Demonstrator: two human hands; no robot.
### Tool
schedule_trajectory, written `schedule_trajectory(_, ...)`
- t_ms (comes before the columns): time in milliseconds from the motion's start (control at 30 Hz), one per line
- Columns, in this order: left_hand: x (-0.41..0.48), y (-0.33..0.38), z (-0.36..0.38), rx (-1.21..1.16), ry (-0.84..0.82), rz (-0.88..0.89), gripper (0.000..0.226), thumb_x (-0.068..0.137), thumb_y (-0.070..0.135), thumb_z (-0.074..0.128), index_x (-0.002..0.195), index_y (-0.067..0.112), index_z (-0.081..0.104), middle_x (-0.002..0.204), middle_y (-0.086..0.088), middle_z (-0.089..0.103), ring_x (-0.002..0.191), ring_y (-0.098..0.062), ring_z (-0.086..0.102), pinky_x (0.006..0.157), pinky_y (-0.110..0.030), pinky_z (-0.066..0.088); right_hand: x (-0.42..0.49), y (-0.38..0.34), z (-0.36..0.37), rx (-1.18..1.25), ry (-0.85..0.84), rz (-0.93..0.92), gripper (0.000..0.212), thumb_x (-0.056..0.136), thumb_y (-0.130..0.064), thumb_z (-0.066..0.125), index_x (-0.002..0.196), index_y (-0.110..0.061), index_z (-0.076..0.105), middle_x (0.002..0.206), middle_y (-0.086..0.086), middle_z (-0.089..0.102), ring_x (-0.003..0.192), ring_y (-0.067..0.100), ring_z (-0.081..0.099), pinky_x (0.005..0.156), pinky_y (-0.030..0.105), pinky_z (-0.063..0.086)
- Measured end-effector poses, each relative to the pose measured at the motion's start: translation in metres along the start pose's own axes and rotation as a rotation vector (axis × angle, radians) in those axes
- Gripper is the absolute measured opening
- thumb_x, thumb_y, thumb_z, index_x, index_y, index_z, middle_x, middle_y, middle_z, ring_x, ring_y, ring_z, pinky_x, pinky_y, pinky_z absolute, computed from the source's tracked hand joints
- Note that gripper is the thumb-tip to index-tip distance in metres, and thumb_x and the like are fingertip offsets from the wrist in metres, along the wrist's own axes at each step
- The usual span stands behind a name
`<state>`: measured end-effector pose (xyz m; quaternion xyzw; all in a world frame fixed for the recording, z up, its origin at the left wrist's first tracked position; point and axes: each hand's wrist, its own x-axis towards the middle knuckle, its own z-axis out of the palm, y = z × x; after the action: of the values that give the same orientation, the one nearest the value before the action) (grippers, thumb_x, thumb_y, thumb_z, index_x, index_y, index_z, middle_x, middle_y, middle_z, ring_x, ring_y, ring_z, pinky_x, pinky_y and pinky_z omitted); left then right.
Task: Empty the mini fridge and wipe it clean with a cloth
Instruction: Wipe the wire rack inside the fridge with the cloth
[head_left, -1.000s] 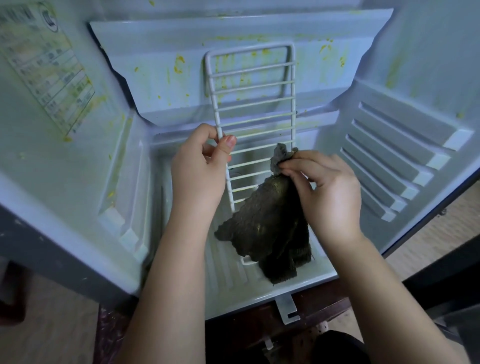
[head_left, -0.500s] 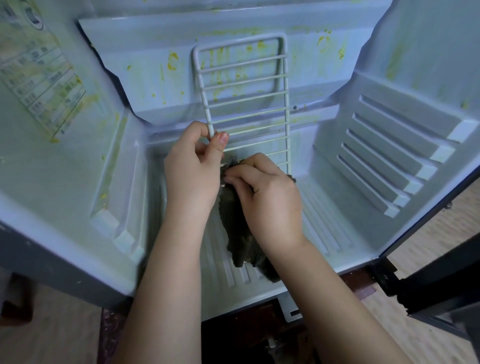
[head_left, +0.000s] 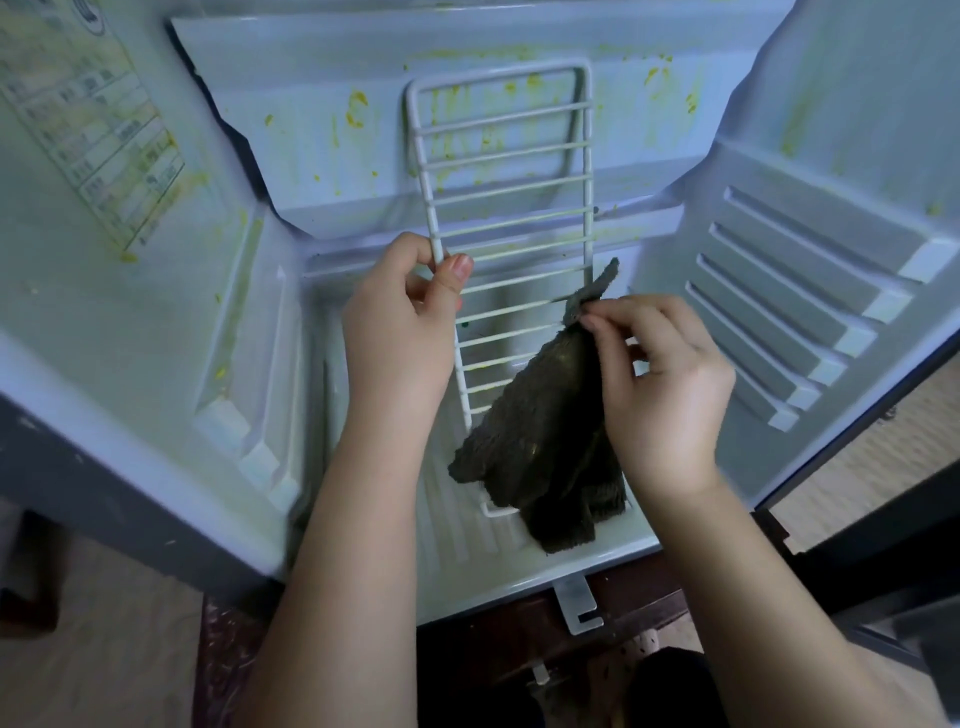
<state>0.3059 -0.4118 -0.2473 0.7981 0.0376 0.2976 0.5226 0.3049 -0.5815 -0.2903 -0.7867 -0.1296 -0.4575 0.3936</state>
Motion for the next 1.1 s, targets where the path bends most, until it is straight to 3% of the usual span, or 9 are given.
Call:
schedule_trajectory(133, -0.002, 0.003, 0.002, 0.015, 0.029, 0.022, 0.022, 0.091, 0.034, 0.057, 0.072, 0.028, 0.048, 0.059, 0.001, 0.058, 0.057, -0.021, 0.053, 0.065, -0.051, 0.053, -0.021, -0.03, 0.01, 0.068, -0.054, -0.048, 0.007, 0.089, -0.003, 0.065, 0.091, -0.004, 0.072, 0.09, 0.007, 0.068, 0.082, 0.017, 0.063, 0.08, 0.02, 0.049)
schedule_trajectory(233, -0.001, 0.003, 0.003, 0.039, 0.041, 0.033, 0.027, 0.093, 0.029, 0.058, 0.07, 0.028, 0.044, 0.059, -0.003, 0.059, 0.059, -0.029, 0.055, 0.064, -0.044, 0.05, -0.036, -0.048, 0.034, 0.064, -0.122, -0.086, 0.01, 0.086, 0.003, 0.065, 0.093, -0.001, 0.072, 0.094, 0.011, 0.068, 0.085, 0.024, 0.063, 0.078, 0.027, 0.05)
schedule_trajectory(333, -0.002, 0.004, 0.004, 0.032, 0.041, 0.03, 0.03, 0.095, 0.026, 0.059, 0.069, 0.028, 0.043, 0.064, -0.01, 0.061, 0.06, -0.029, 0.054, 0.06, -0.038, 0.045, -0.039, -0.05, 0.047, 0.026, -0.088, -0.073, 0.011, 0.082, 0.006, 0.066, 0.09, -0.001, 0.072, 0.095, 0.011, 0.068, 0.086, 0.023, 0.061, 0.077, 0.024, 0.048)
schedule_trajectory(467, 0.0, 0.002, 0.004, 0.008, 0.018, -0.003, 0.027, 0.095, 0.026, 0.059, 0.073, 0.021, 0.045, 0.056, 0.008, 0.057, 0.061, -0.019, 0.056, 0.06, -0.031, 0.041, -0.044, -0.048, 0.045, 0.003, -0.124, -0.125, 0.009, 0.081, 0.01, 0.064, 0.083, 0.003, 0.071, 0.094, 0.013, 0.067, 0.083, 0.028, 0.059, 0.072, 0.031, 0.049)
schedule_trajectory(600, 0.001, 0.0, 0.002, 0.003, -0.005, -0.001, 0.024, 0.094, 0.03, 0.058, 0.073, 0.024, 0.047, 0.054, 0.02, 0.057, 0.07, -0.023, 0.063, 0.064, -0.036, 0.048, -0.038, -0.041, 0.044, -0.009, -0.149, -0.157, 0.003, 0.083, 0.0, 0.07, 0.081, -0.001, 0.072, 0.089, 0.008, 0.067, 0.078, 0.029, 0.056, 0.068, 0.033, 0.048)
schedule_trajectory(767, 0.002, 0.0, 0.0, -0.034, -0.026, -0.032, 0.017, 0.086, 0.042, 0.055, 0.069, 0.039, 0.051, 0.056, 0.019, 0.059, 0.078, -0.027, 0.067, 0.071, -0.057, 0.054, -0.024, -0.026, 0.042, -0.049, -0.193, -0.27, 0.008, 0.079, 0.0, 0.074, 0.08, -0.008, 0.072, 0.08, 0.004, 0.065, 0.071, 0.027, 0.052, 0.061, 0.036, 0.046)
schedule_trajectory(867, 0.002, -0.001, -0.001, -0.024, -0.034, -0.013, 0.017, 0.086, 0.043, 0.055, 0.069, 0.042, 0.051, 0.057, 0.019, 0.06, 0.075, -0.028, 0.066, 0.07, -0.059, 0.053, -0.02, -0.013, 0.033, -0.092, -0.196, -0.341, 0.01, 0.08, 0.001, 0.073, 0.083, -0.008, 0.073, 0.084, 0.005, 0.067, 0.073, 0.028, 0.053, 0.064, 0.035, 0.048)
schedule_trajectory(1000, 0.002, -0.002, -0.001, -0.033, -0.045, 0.0, 0.018, 0.086, 0.043, 0.055, 0.073, 0.031, 0.05, 0.058, 0.015, 0.06, 0.066, -0.03, 0.061, 0.069, -0.056, 0.054, -0.008, 0.016, 0.009, -0.144, -0.133, -0.302, 0.006, 0.085, -0.004, 0.071, 0.086, -0.009, 0.075, 0.089, 0.003, 0.07, 0.072, 0.03, 0.056, 0.065, 0.035, 0.048)
schedule_trajectory(1100, 0.002, -0.001, 0.0, -0.043, -0.045, 0.003, 0.019, 0.085, 0.043, 0.055, 0.072, 0.03, 0.05, 0.058, 0.008, 0.059, 0.057, -0.023, 0.054, 0.068, -0.057, 0.054, -0.008, 0.024, 0.001, -0.153, -0.095, -0.266, 0.006, 0.086, -0.004, 0.07, 0.084, -0.006, 0.075, 0.091, 0.003, 0.072, 0.074, 0.03, 0.061, 0.067, 0.033, 0.05)
